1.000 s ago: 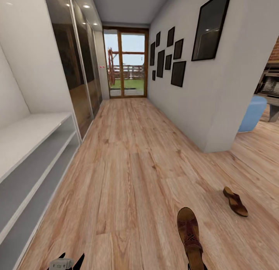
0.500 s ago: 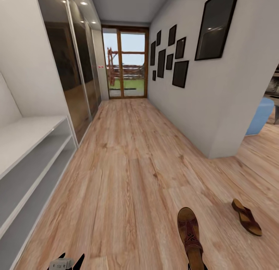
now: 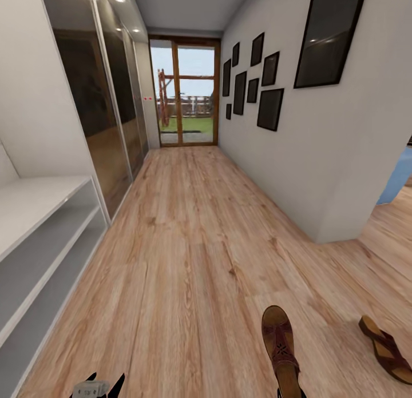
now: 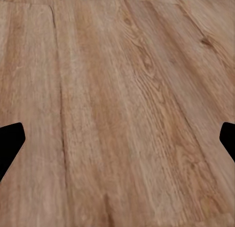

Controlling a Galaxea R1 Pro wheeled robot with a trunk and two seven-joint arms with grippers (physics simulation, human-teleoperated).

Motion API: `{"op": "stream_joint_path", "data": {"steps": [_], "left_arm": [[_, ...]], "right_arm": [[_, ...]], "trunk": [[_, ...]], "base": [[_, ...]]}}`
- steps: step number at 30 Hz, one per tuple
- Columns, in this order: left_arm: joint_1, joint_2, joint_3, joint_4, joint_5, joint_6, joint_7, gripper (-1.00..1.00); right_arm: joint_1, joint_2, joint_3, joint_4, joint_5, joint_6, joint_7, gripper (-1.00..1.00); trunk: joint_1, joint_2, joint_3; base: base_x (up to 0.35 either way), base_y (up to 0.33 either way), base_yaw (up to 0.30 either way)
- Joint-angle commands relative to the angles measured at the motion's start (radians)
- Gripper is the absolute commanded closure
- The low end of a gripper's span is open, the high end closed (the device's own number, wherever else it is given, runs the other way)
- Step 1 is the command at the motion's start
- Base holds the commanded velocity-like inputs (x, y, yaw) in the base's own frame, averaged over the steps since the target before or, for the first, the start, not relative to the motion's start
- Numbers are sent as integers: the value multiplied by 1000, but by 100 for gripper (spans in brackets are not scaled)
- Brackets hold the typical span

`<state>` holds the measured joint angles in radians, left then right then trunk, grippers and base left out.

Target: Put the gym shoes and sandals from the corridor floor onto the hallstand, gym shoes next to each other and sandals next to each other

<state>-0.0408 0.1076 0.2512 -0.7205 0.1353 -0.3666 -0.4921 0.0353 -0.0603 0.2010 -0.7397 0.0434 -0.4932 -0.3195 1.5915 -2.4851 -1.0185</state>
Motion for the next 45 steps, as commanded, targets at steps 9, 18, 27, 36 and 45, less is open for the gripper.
{"op": "stream_joint_path", "data": {"steps": [9,18,27,36,45], "left_arm": [[-1,0,2,1,9,1,-10,-100],[-1,0,2,1,9,1,-10,-100],[-1,0,2,1,9,1,-10,-100],[-1,0,2,1,9,1,-10,-100],[-1,0,2,2,9,1,-10,-100]], "right_arm": [[0,-1,5,-1,3,1,-9,100],[0,-1,6,-1,3,1,-9,100],[0,-1,6,2,3,2,-9,100],[0,-1,6,3,3,2,-9,100],[0,-1,5,3,2,2,-10,100]], "trunk": [[0,0,-1],[0,0,-1],[0,0,-1],[0,0,-1],[0,0,-1]], "base": [[340,73,0],[340,88,-92],[333,124,-225],[330,72,-205],[330,5,-65]]}}
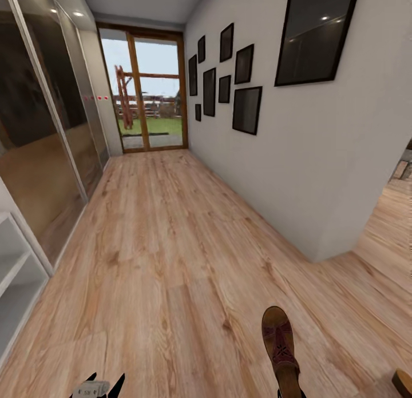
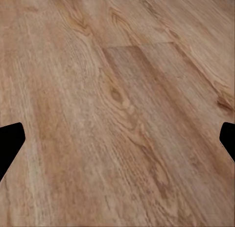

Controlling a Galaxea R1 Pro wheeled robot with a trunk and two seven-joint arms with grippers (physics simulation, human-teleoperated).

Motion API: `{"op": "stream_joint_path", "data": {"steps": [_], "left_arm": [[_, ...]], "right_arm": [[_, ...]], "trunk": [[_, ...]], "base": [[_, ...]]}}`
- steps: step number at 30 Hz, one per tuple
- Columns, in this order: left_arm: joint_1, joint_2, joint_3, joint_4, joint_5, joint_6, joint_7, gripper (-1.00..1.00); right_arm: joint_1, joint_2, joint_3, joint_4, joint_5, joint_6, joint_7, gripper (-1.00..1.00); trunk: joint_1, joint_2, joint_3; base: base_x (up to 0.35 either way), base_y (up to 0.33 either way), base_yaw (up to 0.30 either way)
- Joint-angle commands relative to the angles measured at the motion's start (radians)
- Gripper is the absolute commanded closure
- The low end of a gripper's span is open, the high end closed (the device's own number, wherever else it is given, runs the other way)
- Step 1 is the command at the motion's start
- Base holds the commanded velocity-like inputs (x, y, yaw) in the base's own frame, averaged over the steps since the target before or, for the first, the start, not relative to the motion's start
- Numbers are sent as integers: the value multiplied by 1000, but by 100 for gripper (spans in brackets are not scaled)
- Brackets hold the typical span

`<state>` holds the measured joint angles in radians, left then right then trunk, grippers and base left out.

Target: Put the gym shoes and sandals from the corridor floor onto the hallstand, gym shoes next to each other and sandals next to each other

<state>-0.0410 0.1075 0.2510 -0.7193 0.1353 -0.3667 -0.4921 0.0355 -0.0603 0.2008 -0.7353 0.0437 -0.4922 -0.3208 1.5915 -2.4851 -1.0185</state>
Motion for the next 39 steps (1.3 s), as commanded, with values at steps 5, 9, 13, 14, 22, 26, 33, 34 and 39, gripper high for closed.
{"op": "stream_joint_path", "data": {"steps": [5,9,13,14,22,26,33,34,39], "left_arm": [[0,0,2,1,9,2,-10,-100],[0,0,2,1,9,2,-10,-100],[0,0,2,1,9,2,-10,-100],[0,0,2,1,9,2,-10,-100],[0,0,2,1,9,2,-10,-100],[0,0,2,1,9,2,-10,-100],[0,0,2,1,9,2,-10,-100],[0,0,2,1,9,2,-10,-100],[0,0,2,1,9,2,-10,-100]], "right_arm": [[0,-1,5,-1,2,0,-9,100],[0,-1,5,-1,2,0,-9,100],[0,-1,5,-1,2,0,-9,100],[0,-1,5,-1,2,0,-9,100],[0,-1,5,-1,1,0,-9,100],[0,-1,5,-1,1,0,-9,100],[0,-1,5,-1,1,0,-9,100],[0,-1,5,-1,1,0,-9,100],[0,-1,5,-1,1,1,-9,100]], "trunk": [[0,0,-1],[0,0,-1],[0,0,-1],[0,0,-1],[0,0,-1],[0,0,-1],[0,0,-1],[0,0,-1],[0,0,-1]], "base": [[330,11,-236],[330,74,-261],[330,87,-264],[330,91,-265],[313,146,-265],[282,211,-265],[280,215,-265],[280,216,-265],[280,216,-266]]}}
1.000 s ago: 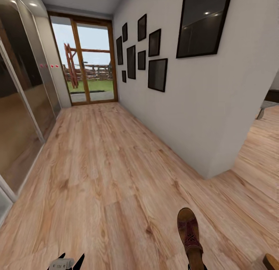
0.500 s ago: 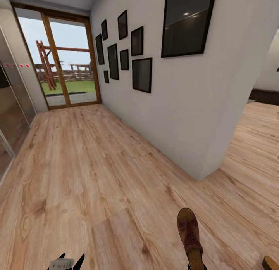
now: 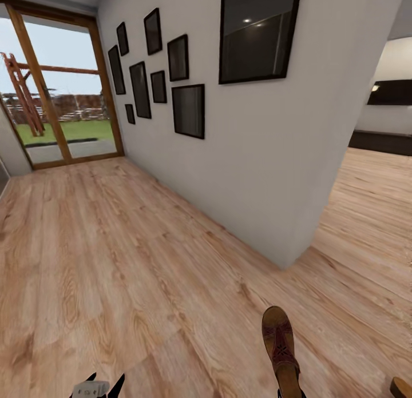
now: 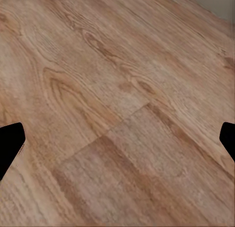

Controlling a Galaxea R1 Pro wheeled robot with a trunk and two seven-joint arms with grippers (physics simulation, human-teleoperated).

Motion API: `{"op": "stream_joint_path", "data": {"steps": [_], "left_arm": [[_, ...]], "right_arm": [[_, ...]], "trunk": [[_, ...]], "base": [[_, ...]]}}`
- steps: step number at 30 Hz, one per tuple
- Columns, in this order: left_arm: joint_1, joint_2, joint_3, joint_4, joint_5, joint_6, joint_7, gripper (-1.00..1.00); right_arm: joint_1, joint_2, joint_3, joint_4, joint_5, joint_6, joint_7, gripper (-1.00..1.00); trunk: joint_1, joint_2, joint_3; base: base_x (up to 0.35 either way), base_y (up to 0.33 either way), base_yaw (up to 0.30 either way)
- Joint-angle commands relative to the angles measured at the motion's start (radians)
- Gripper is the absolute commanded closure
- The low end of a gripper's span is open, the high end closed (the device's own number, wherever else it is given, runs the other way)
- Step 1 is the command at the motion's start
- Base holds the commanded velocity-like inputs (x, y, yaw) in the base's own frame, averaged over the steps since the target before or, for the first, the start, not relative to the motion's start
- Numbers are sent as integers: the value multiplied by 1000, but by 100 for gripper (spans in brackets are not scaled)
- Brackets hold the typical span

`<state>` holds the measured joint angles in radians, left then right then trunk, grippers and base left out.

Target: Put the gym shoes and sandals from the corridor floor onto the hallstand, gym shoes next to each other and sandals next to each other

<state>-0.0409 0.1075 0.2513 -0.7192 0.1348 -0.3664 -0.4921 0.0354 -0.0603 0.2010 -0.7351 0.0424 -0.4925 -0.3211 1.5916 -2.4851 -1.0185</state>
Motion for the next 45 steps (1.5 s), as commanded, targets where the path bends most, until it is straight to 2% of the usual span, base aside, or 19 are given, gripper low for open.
{"op": "stream_joint_path", "data": {"steps": [1,26,45], "left_arm": [[0,0,2,1,9,1,-10,-100],[0,0,2,1,10,1,-10,-100],[0,0,0,1,11,1,-10,-100]], "right_arm": [[0,-1,5,-1,2,1,-9,100],[0,-1,5,-2,2,1,-9,100],[0,-1,5,-3,2,1,-9,100]], "trunk": [[0,0,-1],[0,0,-1],[0,0,-1]], "base": [[280,216,-267],[271,225,-268],[160,277,-284]]}}
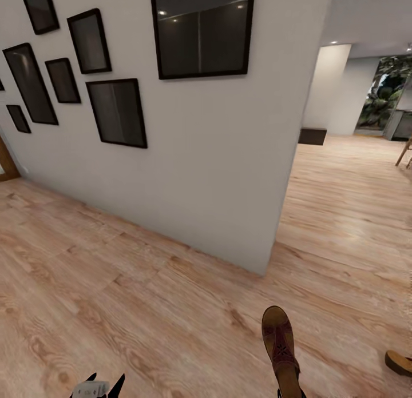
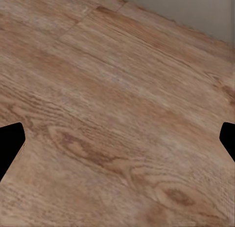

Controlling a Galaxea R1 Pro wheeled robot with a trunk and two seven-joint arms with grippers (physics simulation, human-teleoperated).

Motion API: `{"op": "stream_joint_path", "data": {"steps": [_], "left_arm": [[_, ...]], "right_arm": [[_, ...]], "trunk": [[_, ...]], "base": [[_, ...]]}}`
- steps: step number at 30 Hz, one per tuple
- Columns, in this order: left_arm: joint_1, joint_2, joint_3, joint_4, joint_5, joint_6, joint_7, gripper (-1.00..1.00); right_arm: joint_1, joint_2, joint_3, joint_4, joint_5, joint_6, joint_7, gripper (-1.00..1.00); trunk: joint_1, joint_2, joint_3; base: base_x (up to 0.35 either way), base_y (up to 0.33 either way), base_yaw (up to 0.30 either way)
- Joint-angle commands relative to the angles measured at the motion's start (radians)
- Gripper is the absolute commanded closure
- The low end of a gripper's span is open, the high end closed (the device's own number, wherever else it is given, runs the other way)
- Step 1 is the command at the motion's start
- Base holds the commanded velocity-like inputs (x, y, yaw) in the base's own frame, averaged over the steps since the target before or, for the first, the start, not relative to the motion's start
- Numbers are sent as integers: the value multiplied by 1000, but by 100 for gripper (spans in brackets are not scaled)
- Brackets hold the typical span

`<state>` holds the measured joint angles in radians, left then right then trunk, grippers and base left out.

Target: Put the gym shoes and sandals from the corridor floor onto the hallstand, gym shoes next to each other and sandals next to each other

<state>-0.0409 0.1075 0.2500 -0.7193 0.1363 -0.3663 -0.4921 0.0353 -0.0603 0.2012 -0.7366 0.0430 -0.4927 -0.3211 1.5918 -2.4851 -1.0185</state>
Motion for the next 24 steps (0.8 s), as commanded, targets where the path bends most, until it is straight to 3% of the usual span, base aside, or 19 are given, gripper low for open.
{"op": "stream_joint_path", "data": {"steps": [1,16,24], "left_arm": [[-1,0,2,1,9,1,-10,-100],[-1,0,2,1,9,1,-10,-100],[-1,0,2,1,9,1,-10,-100]], "right_arm": [[0,-1,4,-1,2,1,-9,100],[0,-1,4,-1,2,1,-9,100],[0,-1,4,-2,2,1,-9,100]], "trunk": [[0,0,-1],[0,0,-1],[0,0,-1]], "base": [[149,283,-300],[202,274,-300],[142,129,-300]]}}
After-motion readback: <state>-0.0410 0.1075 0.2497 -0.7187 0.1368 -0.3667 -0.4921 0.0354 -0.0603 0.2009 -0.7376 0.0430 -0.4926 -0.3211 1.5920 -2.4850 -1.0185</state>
